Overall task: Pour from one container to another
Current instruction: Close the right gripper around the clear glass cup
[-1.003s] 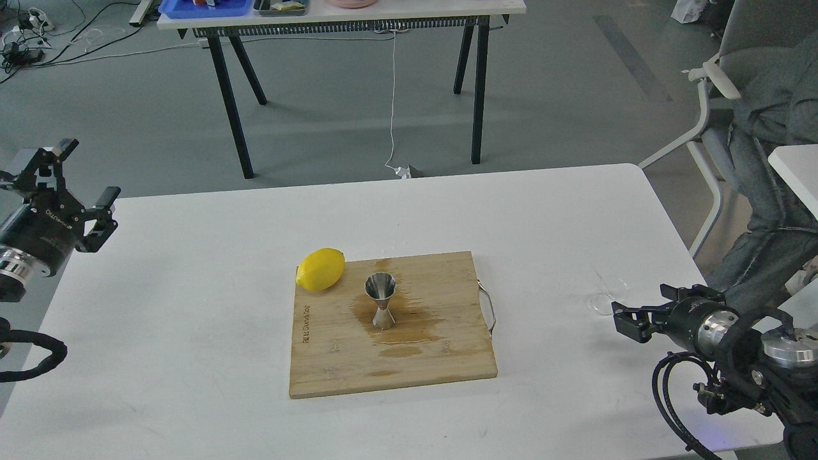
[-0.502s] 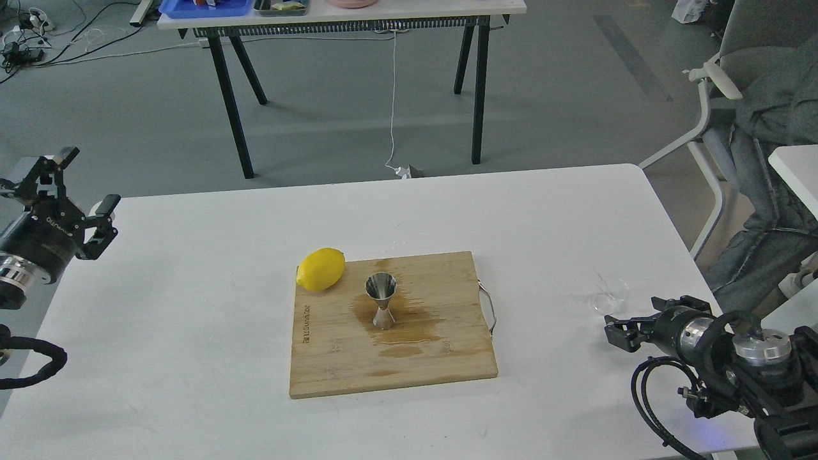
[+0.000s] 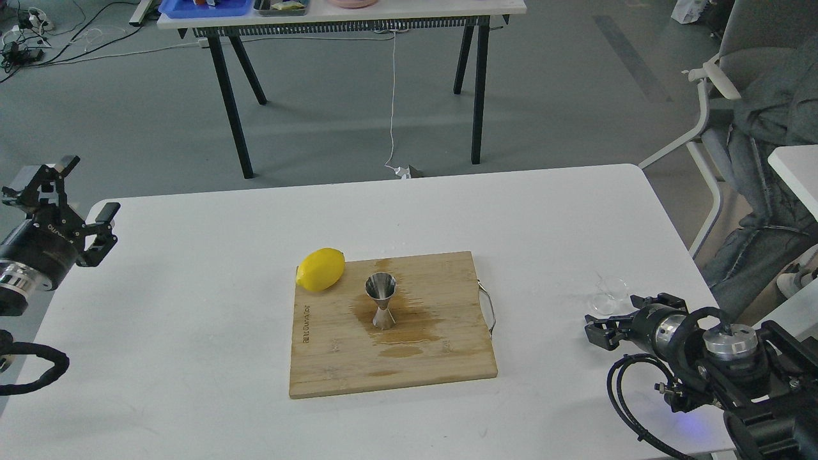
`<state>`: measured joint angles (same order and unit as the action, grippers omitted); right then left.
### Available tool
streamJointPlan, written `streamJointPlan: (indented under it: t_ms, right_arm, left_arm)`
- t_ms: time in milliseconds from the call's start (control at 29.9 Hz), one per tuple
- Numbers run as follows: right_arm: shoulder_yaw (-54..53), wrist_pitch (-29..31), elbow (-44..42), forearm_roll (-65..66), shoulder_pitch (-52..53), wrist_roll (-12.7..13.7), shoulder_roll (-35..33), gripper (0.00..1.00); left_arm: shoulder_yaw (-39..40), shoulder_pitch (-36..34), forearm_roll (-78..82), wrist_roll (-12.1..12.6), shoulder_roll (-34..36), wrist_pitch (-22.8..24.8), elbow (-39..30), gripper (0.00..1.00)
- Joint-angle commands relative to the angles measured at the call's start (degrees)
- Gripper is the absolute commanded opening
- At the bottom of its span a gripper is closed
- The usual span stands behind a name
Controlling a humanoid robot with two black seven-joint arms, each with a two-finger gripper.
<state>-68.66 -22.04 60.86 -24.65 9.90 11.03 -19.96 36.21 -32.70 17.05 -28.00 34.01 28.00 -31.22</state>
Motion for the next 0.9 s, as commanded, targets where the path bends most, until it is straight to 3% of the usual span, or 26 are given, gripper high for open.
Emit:
streamJointPlan:
  t_ms: [0, 602, 870]
  right_arm:
    - [0.2, 0.2, -0.4, 0.0, 1.3, 0.0, 0.4, 0.96]
    - [0.2, 0.2, -1.3, 1.1, 3.2, -0.2, 1.3, 0.94]
    - [0.1, 0.2, -1.3, 1.2, 3.2, -0.5, 1.2, 0.85]
  left_arm:
    - [0.0, 0.0, 0.1, 0.0, -0.6, 0.0, 0.0, 0.99]
    - [0.0, 0.0, 0.0, 0.0, -1.1, 0.0, 1.8, 0.99]
    - [0.0, 0.4, 0.1, 0.0, -1.5, 0.0, 2.7, 0.99]
